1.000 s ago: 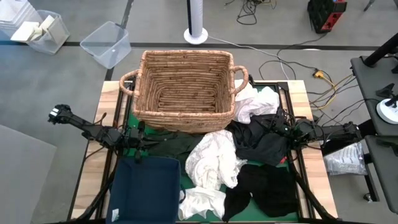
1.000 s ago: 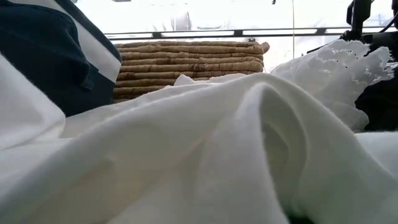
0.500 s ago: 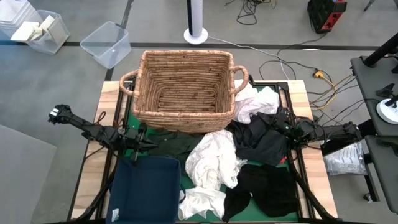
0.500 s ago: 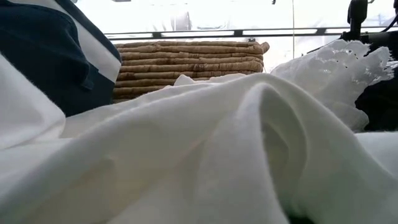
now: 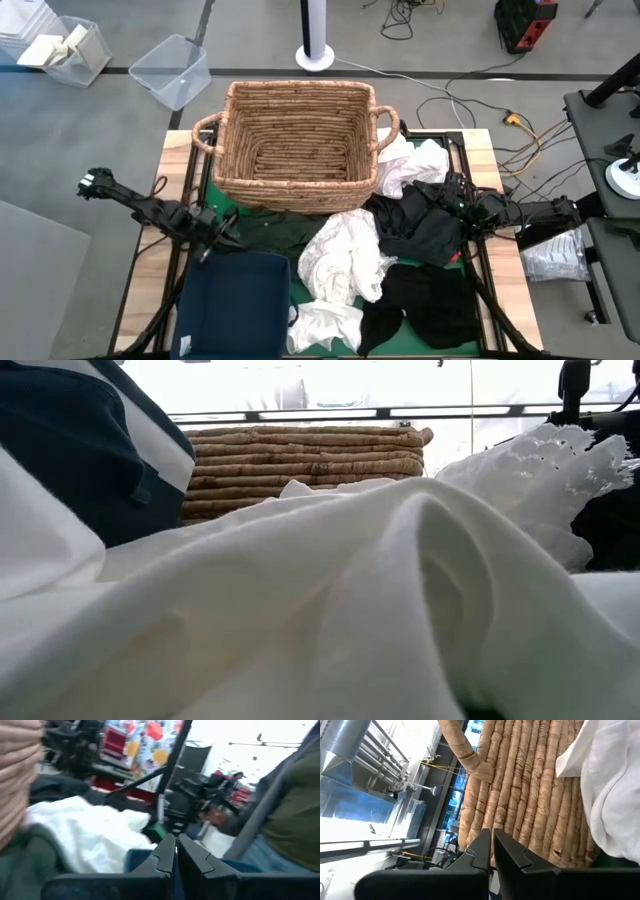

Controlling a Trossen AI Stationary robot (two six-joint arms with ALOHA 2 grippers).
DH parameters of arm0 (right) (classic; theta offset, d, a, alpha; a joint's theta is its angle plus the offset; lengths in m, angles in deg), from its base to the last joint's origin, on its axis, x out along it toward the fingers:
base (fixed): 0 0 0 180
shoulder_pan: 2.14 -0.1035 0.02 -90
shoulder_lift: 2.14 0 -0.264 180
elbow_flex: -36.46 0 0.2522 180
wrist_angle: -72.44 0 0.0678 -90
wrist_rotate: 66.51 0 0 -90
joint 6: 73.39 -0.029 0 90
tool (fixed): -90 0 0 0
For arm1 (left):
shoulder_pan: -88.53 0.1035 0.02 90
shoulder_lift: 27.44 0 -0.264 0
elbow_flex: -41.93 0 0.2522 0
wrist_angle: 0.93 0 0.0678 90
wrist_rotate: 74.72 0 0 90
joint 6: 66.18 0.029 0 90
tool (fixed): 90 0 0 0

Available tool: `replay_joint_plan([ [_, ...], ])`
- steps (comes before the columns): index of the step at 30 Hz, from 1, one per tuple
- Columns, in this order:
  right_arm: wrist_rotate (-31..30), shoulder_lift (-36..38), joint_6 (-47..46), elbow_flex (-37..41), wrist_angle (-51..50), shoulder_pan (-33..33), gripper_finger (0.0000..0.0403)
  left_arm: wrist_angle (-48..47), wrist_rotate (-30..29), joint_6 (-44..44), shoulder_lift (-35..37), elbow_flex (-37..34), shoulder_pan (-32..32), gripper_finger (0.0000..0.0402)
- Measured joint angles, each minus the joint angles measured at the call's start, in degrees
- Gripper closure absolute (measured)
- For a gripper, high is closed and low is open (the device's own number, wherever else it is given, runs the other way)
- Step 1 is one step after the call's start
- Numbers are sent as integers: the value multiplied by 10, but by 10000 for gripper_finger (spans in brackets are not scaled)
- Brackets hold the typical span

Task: Sort clothes
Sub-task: Put the top right white shirt into the laundry basket

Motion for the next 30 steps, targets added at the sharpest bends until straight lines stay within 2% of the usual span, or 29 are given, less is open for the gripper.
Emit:
replay_joint_plan([
  [6, 0, 0, 12, 0, 0, 0, 390, -16, 11, 2, 0, 40, 0, 401],
  [12, 1, 0, 11, 0, 12, 0, 390, -31, -17, 25, 0, 100, 0, 401],
  [22, 8, 0, -118, 0, 72, 0, 390, -163, -73, 130, -3, 209, 0, 401],
  [26, 52, 0, -178, 0, 93, 0, 390, -196, -91, 157, -11, 242, 0, 401],
  [30, 129, 0, -227, 0, 106, 0, 390, -200, -95, 191, -22, 262, 0, 401],
])
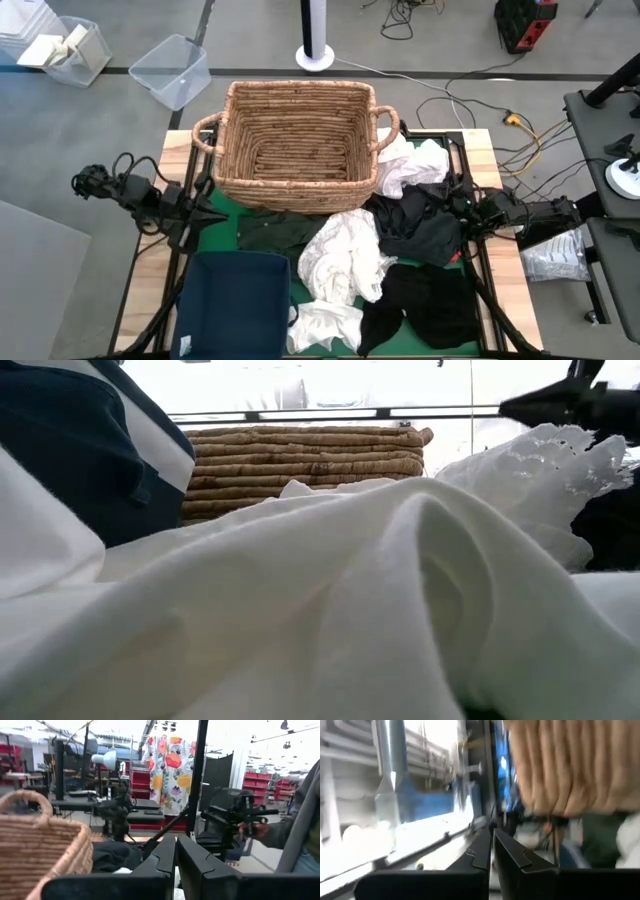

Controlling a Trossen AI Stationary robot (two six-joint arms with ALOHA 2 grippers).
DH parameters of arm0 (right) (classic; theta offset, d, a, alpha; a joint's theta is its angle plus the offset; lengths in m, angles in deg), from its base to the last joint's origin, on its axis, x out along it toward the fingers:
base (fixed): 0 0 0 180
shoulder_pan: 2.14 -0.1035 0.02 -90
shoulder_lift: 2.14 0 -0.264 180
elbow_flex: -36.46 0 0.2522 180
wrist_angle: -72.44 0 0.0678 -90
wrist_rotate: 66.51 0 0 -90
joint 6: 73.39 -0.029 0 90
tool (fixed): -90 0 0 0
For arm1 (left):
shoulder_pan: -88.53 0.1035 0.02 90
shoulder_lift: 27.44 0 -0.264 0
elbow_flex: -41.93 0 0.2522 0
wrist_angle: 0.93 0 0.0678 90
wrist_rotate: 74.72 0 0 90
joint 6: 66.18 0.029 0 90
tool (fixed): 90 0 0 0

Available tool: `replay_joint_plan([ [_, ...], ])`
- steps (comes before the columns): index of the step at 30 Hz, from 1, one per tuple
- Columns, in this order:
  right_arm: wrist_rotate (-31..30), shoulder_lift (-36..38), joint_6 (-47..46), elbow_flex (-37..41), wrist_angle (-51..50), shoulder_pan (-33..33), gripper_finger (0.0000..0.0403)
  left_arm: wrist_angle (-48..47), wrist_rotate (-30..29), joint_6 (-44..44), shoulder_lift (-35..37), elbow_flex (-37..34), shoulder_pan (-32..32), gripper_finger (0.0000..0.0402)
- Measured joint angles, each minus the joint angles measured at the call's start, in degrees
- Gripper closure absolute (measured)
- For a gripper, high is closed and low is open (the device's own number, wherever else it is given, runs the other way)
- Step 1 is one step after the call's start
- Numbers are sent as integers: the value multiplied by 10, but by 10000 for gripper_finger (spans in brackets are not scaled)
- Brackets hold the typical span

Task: Sort clothes
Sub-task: Put the top right white shirt into the laundry basket

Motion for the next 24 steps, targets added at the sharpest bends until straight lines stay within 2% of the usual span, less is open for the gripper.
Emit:
replay_joint_plan([
  [4, 104, 0, -67, 0, 0, 0, 390, -1, 0, 24, -9, 15, 0, 401],
  [7, 152, 0, -83, 0, 0, 0, 390, -2, 0, 29, -14, 18, 0, 401],
  [13, 157, 0, -77, 0, 0, 0, 390, -2, 0, 29, -20, 18, 0, 401],
  [24, 157, 0, 47, 0, -1, 0, 390, -2, 0, 32, -36, 17, 0, 401],
])
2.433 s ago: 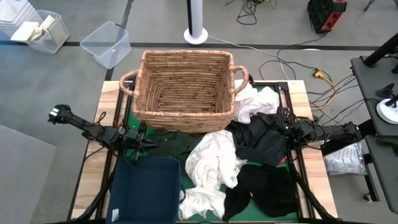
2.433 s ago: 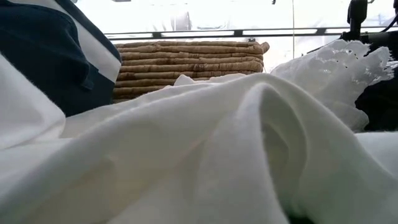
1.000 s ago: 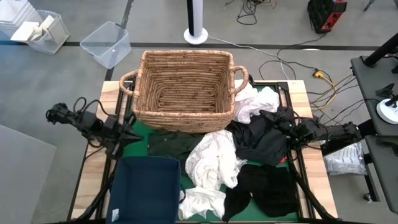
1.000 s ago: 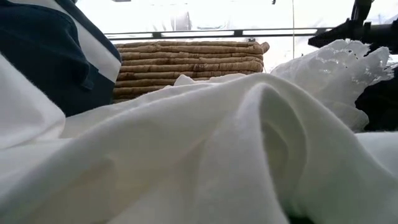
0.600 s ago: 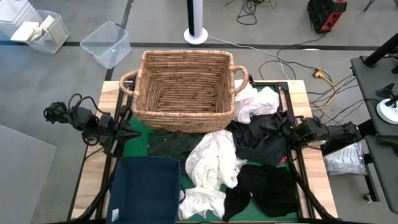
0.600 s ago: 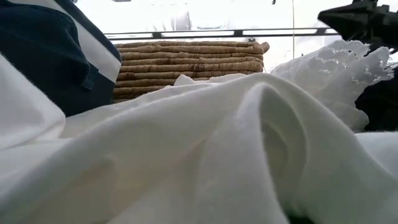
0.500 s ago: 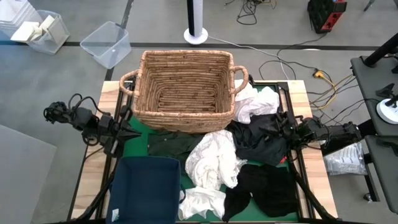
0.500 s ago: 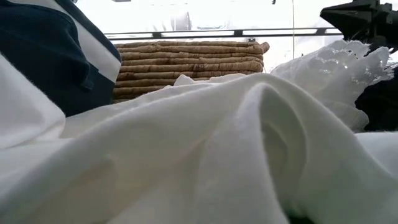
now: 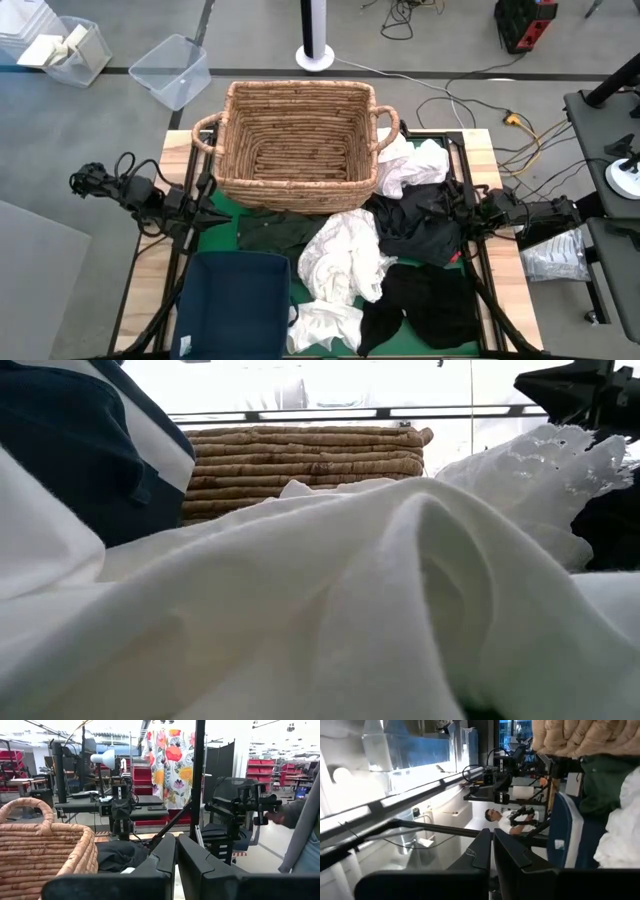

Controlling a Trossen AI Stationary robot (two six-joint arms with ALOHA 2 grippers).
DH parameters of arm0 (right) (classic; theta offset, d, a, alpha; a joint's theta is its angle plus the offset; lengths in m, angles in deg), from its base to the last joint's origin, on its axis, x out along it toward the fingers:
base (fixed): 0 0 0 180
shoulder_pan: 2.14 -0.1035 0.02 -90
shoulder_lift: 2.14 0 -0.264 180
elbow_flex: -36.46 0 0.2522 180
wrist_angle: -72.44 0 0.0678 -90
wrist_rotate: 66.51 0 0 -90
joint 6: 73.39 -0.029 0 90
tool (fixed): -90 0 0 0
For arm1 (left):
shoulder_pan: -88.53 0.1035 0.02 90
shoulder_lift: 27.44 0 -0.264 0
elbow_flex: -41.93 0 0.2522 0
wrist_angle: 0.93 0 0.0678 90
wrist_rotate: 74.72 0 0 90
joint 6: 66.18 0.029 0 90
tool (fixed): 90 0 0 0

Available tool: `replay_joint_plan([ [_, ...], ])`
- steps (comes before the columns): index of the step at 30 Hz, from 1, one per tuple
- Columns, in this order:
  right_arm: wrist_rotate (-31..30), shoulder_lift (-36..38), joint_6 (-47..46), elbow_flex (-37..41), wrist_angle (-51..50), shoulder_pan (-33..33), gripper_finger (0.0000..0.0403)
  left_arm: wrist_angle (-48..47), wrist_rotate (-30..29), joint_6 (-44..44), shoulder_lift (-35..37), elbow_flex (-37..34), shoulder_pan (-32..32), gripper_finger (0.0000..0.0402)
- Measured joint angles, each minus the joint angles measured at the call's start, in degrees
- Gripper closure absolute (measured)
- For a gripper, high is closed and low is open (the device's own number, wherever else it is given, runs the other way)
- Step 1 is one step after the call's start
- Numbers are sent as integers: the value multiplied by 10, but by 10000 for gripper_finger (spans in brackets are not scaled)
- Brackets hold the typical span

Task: Sort clothes
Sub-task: Put the top right white shirt into the laundry basket

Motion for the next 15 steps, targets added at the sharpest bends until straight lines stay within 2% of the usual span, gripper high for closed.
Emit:
replay_joint_plan([
  [9, -23, 0, 21, 0, 0, 0, 390, 2, 0, 7, -1, -1, 0, 401],
  [15, -119, 0, 31, 0, 20, 0, 390, 14, 0, 5, -3, 10, 0, 401],
])
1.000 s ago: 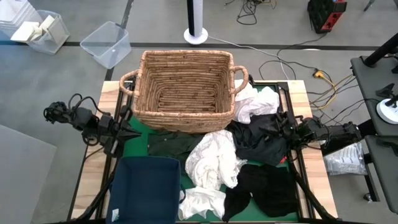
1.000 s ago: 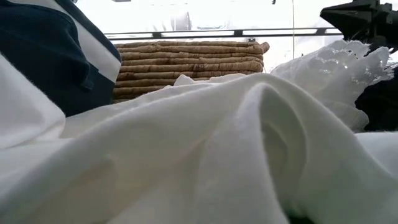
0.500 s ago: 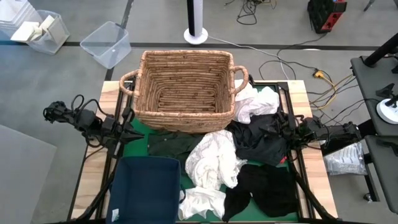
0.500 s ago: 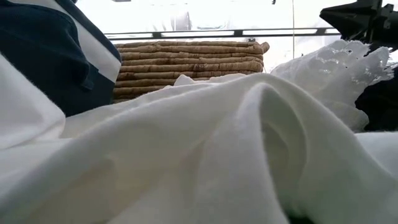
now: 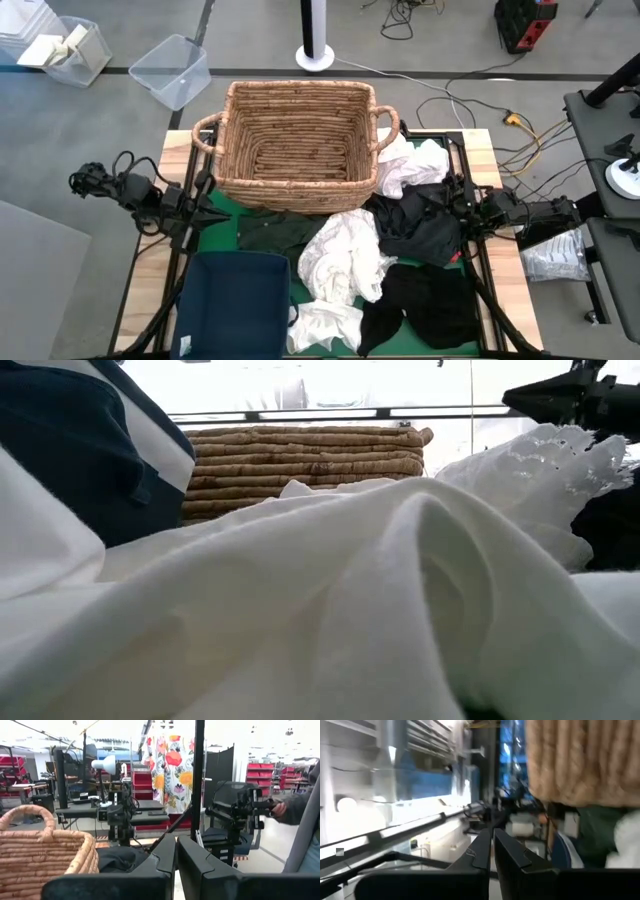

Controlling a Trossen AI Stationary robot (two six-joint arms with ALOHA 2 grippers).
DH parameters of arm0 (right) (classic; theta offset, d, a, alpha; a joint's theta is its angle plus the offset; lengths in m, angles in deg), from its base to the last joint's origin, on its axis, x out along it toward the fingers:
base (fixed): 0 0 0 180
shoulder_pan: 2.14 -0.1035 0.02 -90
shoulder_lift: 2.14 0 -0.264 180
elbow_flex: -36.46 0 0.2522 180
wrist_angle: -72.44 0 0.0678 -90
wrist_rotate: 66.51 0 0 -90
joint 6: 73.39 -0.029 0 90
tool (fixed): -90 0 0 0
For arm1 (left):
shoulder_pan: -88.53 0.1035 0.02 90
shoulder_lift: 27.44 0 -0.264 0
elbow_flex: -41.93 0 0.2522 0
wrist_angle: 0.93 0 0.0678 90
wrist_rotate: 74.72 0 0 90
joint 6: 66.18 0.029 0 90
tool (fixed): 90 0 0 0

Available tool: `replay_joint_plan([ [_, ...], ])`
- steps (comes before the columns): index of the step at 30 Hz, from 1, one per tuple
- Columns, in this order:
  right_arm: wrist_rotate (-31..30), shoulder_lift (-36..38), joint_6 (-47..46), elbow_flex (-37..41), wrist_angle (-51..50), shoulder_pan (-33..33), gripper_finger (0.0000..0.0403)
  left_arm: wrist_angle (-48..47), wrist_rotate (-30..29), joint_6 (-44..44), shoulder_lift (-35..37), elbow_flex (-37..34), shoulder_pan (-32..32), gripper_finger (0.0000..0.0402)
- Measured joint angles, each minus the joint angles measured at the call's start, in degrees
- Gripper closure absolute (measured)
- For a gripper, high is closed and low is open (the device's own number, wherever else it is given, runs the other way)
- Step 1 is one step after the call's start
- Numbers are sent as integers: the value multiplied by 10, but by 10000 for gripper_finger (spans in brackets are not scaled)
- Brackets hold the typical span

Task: Sort clothes
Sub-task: Put the top right white shirt into the laundry basket

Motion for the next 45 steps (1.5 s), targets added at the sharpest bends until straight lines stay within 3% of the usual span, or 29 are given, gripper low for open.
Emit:
replay_joint_plan([
  [8, -3, 0, 153, -5, 193, 0, 390, 9, -15, 7, -5, 39, 0, 401],
  [13, -3, -3, 245, -73, 156, 0, 390, 8, -16, 7, -17, 72, 0, 401],
  [16, -3, -14, 293, -136, 76, 0, 390, 8, -16, 7, -26, 92, 0, 401],
  [20, -16, -44, 324, -242, -111, 0, 390, 7, -16, 20, -36, 115, 0, 401],
  [30, -102, -200, 332, -506, -541, 0, 390, 8, -16, 19, -72, 175, 0, 401],
  [38, -130, -340, 369, -702, -745, 0, 390, 9, -16, 19, -117, 231, 0, 401],
  [45, -153, -432, 378, -836, -891, 0, 390, 12, -14, -31, -166, 270, 0, 401],
])
